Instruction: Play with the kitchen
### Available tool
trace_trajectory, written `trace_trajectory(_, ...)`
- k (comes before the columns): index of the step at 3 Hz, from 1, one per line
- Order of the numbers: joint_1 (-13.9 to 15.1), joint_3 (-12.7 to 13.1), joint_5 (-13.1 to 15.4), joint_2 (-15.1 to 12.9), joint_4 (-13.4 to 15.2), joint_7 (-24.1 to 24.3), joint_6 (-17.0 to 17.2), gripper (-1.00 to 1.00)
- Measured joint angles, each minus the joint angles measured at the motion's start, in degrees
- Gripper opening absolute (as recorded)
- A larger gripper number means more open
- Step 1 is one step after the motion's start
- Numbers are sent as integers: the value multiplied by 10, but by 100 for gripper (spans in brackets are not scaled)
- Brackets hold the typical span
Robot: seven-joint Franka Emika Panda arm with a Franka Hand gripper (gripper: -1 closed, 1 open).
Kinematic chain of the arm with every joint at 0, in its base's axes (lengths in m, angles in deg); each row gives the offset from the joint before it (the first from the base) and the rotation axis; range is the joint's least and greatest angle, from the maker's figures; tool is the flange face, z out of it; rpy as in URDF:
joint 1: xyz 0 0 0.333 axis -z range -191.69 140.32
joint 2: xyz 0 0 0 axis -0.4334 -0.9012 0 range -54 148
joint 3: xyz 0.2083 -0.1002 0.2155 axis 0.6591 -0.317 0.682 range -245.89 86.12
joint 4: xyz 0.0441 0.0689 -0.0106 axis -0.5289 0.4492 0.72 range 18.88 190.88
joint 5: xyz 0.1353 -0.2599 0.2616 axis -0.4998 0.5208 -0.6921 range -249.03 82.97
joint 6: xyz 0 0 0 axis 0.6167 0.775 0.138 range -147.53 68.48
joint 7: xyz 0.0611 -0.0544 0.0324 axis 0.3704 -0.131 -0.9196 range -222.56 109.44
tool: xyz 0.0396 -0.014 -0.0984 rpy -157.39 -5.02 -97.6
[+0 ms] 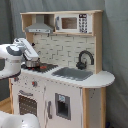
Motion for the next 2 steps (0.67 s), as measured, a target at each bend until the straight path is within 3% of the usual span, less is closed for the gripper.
trace_trajectory(2, 21, 34, -9, -2, -46, 93, 71, 100)
